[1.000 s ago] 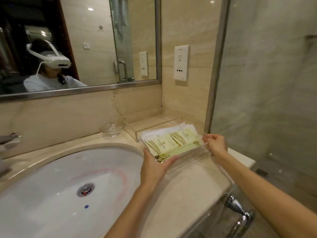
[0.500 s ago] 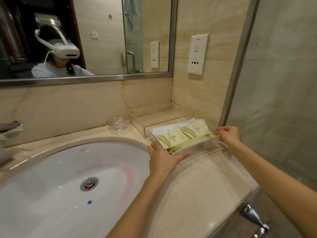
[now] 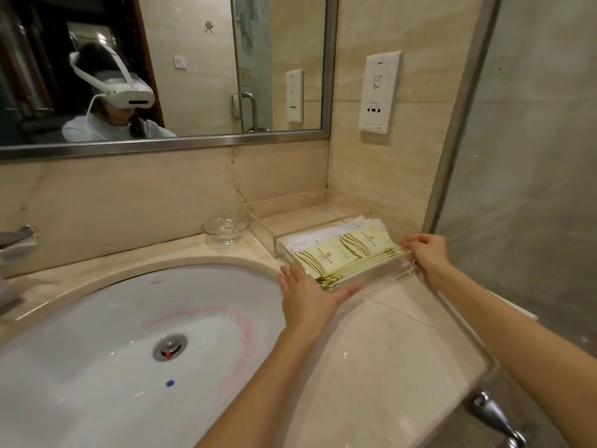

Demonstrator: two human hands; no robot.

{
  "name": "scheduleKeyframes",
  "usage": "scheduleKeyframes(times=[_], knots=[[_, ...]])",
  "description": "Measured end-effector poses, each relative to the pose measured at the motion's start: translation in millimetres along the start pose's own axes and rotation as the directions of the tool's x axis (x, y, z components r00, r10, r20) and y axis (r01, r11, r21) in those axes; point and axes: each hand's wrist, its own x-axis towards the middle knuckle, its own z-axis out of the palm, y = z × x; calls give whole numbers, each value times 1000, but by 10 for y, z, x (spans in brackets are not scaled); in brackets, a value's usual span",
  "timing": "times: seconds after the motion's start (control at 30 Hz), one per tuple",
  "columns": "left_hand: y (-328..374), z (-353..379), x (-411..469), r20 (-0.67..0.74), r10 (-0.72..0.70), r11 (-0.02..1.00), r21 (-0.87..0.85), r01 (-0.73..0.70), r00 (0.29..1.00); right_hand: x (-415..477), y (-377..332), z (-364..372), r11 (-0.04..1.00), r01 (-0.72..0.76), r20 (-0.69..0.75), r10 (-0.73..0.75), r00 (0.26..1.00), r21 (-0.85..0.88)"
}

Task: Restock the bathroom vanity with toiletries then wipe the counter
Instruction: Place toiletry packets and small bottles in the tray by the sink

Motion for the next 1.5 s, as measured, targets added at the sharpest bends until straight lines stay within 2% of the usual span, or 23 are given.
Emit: scheduleKeyframes(times=[0.13,0.33,0.57,0.63,0.7,0.77,0.83,0.87,0.93,1.03,1.17,1.3,1.4,1.5], knots=[[-2,20,75,-34,-4,999,-35,3,999,6,-10,92,1000,1,-25,-1,1000,8],[12,45,137,-102,-43,998,35,46,994,48,-24,324,1000,9,-43,-9,999,4],[50,77,197,-140,-71,992,97,85,988,-153,-211,470,996,4,58,1,998,-87],[65,66,188,-156,-79,991,91,94,985,-251,-241,493,974,16,119,12,993,-228],[97,52,159,-176,-70,990,112,90,982,-368,-254,510,874,96,144,-30,989,-476],[133,51,117,-202,18,980,199,23,979,-469,-232,523,759,297,184,-232,955,-579],[167,66,80,-165,175,933,343,-109,971,-525,-229,515,627,514,314,-409,857,-585],[172,71,67,-124,248,892,417,-176,961,-531,-256,485,572,590,416,-419,807,-570],[176,61,88,-43,351,807,521,-278,935,-493,-319,403,494,694,612,-349,710,-524],[173,5,240,116,389,692,618,-373,914,-401,-399,256,513,724,751,-209,626,-461],[208,-54,488,275,303,618,672,-408,912,-367,-420,274,319,777,800,-85,594,-543],[255,-50,597,333,259,558,714,-422,906,-358,-460,363,252,792,796,-112,595,-557],[271,-55,643,342,246,561,712,-421,907,-307,-464,385,157,809,799,-137,586,-566],[264,-100,699,332,239,575,709,-408,913,-295,-485,478,60,808,780,-225,583,-586]])
